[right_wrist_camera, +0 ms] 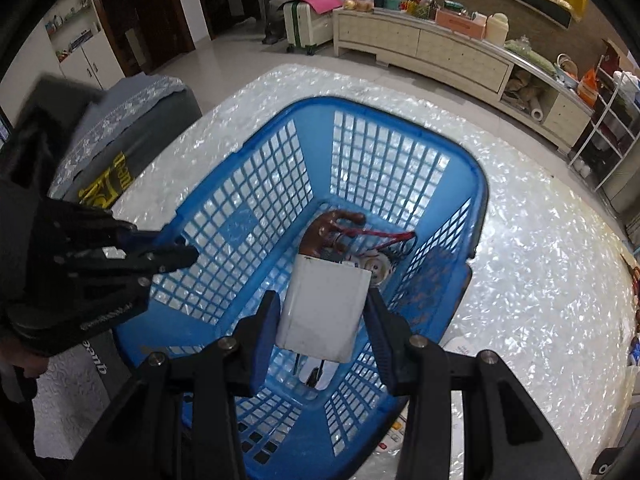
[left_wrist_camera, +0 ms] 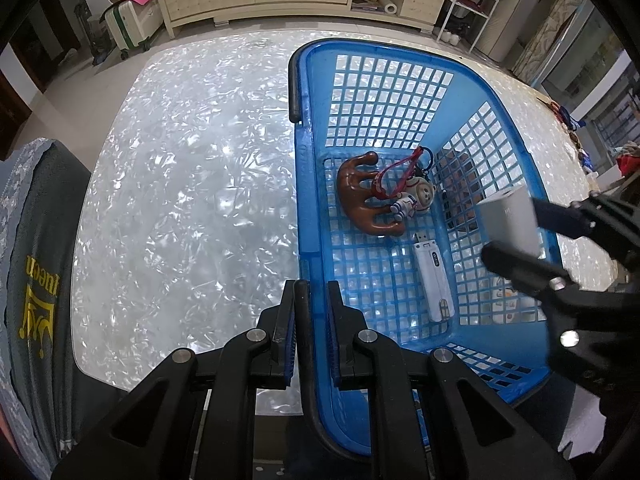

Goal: Organize rigid objects
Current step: 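Carry the white charger with the right tool and release it into the basket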

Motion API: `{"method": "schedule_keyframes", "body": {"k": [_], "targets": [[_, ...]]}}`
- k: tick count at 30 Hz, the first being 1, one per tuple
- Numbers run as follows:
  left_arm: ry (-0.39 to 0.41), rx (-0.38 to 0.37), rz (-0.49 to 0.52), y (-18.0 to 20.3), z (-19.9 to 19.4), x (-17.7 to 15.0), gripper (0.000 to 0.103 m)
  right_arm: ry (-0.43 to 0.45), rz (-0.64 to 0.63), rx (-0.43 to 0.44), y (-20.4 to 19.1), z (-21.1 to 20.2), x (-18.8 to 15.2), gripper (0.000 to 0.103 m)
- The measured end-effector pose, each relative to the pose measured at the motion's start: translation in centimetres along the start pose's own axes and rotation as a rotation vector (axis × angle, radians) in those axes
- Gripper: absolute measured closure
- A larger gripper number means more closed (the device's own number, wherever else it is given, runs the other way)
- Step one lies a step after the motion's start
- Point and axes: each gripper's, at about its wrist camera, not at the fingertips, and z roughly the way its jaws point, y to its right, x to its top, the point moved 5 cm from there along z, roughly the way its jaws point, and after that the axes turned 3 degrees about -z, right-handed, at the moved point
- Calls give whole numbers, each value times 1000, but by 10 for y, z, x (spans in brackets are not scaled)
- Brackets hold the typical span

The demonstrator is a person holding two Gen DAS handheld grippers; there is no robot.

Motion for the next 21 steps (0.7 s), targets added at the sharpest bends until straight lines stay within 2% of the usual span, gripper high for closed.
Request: {"method": "schedule_keyframes", "body": {"k": [7,21], "targets": [[4,-2,-2,0,0,0,88,-41,-19,11,-8,16,-11,62],[4,-5,-2,0,0,-1,88,-49,-74,5,-20,22,-13,62]]}}
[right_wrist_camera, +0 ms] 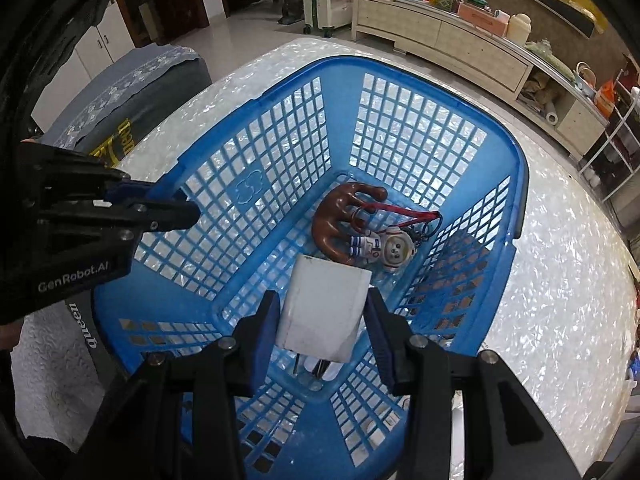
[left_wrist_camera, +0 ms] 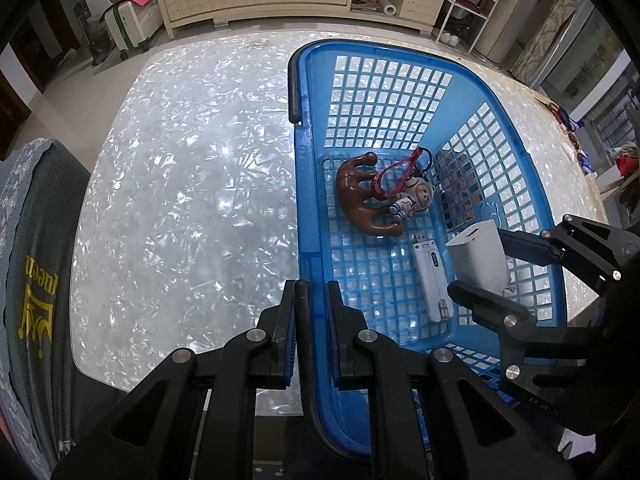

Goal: Organize rigid objects
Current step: 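Carry the white charger with the right tool and release it into the basket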

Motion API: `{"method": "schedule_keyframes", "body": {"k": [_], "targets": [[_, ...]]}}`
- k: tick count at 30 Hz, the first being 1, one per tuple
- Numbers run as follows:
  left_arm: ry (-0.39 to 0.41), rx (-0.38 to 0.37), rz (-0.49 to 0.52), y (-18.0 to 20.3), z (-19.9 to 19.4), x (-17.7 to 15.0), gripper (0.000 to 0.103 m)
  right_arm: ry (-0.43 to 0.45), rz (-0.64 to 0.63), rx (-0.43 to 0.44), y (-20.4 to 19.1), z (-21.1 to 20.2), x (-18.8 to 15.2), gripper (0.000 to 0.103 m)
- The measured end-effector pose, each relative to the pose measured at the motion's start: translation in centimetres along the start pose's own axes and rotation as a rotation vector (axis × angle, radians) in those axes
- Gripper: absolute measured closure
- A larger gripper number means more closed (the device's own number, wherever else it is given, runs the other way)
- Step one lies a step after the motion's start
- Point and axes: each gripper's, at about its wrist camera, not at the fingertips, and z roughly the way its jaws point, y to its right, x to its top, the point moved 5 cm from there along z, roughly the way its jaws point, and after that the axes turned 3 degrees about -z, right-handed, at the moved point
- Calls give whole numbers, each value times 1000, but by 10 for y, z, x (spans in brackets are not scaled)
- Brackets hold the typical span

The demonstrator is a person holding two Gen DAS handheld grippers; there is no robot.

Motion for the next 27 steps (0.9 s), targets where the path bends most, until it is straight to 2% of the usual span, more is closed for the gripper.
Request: {"method": "schedule_keyframes", "body": {"k": [25,26,27], "targets": [[1,-4,2,-1,1,0,88,-5,-57,-37,-6,4,-2,61],[1,-4,2,-1,1,1,88,-5,-56,-36,-6,3,-2,60],[1,-4,2,0,1,0,88,0,-49,-35,-5,2,-2,53]]}}
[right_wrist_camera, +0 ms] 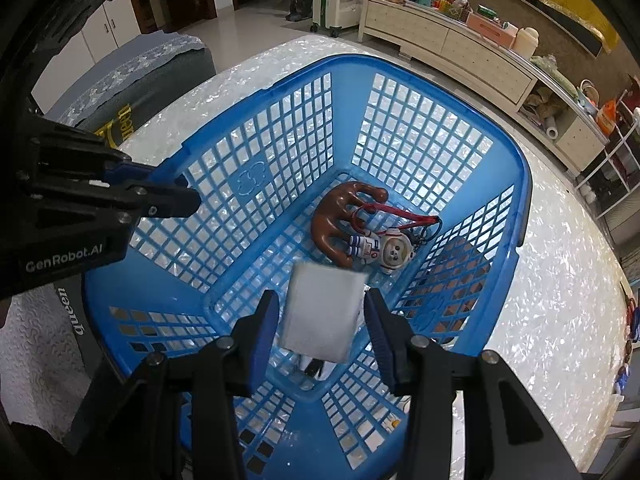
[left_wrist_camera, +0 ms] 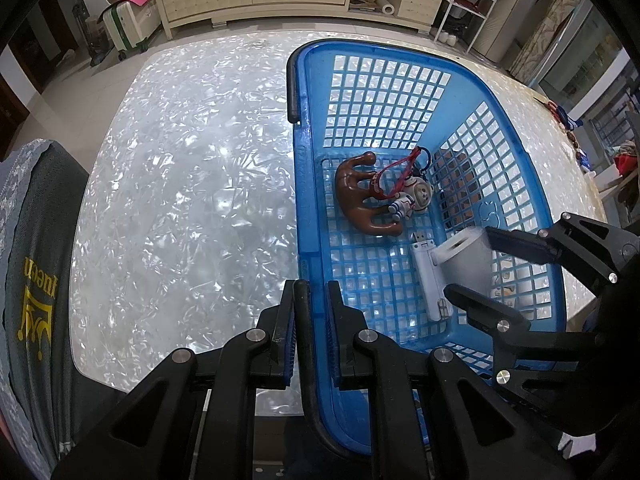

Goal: Organize rigid objects
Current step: 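Carry the white charger with the right tool and release it into the basket, then move the right tool to the white power bank and grasp it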

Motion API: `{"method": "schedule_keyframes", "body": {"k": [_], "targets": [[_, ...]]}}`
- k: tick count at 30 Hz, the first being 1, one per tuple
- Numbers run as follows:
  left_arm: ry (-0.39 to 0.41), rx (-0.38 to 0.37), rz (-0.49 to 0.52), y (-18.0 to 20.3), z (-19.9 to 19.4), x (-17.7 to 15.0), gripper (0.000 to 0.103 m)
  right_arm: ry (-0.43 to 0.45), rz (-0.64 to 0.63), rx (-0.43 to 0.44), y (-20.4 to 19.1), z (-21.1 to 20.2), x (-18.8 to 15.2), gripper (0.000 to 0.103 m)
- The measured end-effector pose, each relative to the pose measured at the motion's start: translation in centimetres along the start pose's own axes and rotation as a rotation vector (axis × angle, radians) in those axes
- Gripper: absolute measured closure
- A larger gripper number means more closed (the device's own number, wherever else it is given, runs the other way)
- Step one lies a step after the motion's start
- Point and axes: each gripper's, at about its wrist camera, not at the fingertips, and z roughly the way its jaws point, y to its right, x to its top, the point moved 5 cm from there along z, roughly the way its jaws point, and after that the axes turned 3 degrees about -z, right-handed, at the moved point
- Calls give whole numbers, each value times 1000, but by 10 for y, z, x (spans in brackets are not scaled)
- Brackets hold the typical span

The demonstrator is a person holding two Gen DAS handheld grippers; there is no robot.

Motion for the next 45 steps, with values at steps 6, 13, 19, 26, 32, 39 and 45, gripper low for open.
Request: {"method": "schedule_keyframes", "body": {"k": [6,13,19,26,32,39,45], "targets": [[-1,-2,1,0,0,-1,88,34,8,8,0,-7,6,12],[-2,1,0,-1,0,-1,88,76,24,2,8,-27,11,1],[-4,-2,-3,0,0,-2,88,95,50,-23,27,-54,9,0],[-5,1,-1,1,0,-3,88,129,174,-96,77,-81,-8,0],[-6,1,-2,0,0,-3,88,88,269,-165,112,-80,-41,0],[-7,3,1,0,-1,-3,88,8,408,-143,136,-63,-83,0],[-6,8,0,0,-1,-4,88,-91,554,-64,151,-35,-118,0]]}}
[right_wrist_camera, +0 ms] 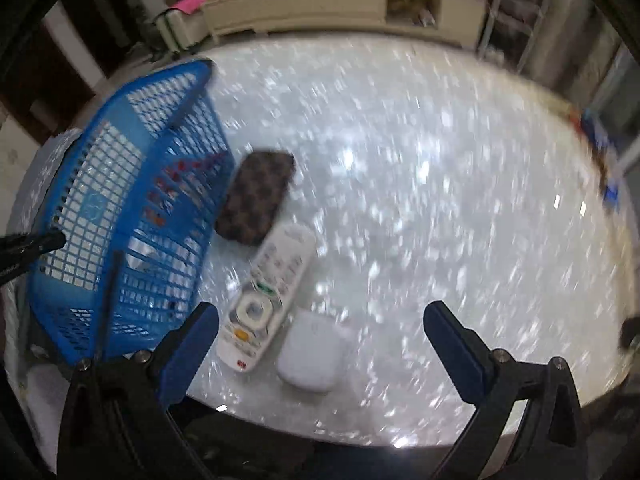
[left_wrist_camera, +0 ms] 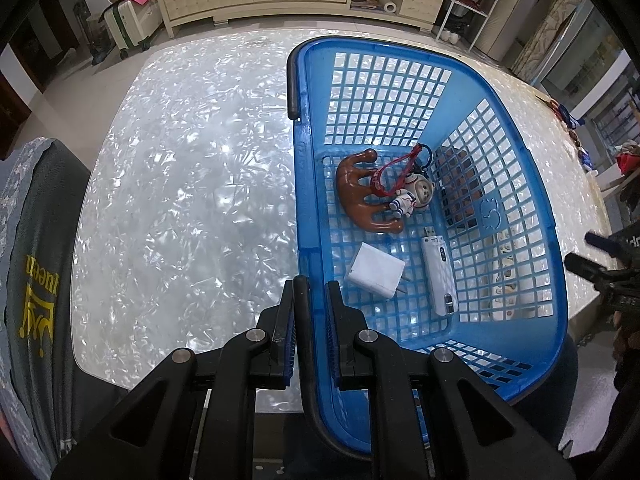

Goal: Organize rigid objects
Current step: 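Move the right tool to the white power bank and grasp it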

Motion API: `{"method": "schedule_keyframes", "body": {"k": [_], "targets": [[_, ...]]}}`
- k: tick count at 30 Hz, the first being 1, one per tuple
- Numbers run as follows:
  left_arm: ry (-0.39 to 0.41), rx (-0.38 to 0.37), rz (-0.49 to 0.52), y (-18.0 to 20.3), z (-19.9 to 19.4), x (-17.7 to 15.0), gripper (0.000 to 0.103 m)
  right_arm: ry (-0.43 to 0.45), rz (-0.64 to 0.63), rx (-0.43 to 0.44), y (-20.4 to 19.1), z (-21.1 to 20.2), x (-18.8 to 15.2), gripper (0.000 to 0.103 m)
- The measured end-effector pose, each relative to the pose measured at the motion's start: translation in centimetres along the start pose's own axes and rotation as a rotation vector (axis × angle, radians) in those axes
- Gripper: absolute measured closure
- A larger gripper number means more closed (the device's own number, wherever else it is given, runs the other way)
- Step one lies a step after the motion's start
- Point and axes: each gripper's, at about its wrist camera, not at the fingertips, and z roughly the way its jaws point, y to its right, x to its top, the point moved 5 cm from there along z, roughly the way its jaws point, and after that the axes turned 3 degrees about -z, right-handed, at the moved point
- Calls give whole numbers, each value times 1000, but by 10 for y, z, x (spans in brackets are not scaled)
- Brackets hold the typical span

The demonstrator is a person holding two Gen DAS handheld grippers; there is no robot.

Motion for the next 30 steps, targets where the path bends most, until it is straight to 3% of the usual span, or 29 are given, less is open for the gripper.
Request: {"method": "schedule_keyframes", "body": {"k": [9,21,23,25,30], "targets": [[1,-4,0,1,0,0,88,-175,122,-2,19,49,-35,0],[-6,-5,1,1,0,0,88,-233,99,-29,6,78,-50,0],[-6,-6,1,1,1,0,88,-234,86,-36,4,82,-49,5],[-6,-6,2,1,1,-1,88,-238,81,-35,-5,85,-44,24],[-6,-9,1,1,1,-1,88,-235,53,-76,-11,97,-39,28]]}}
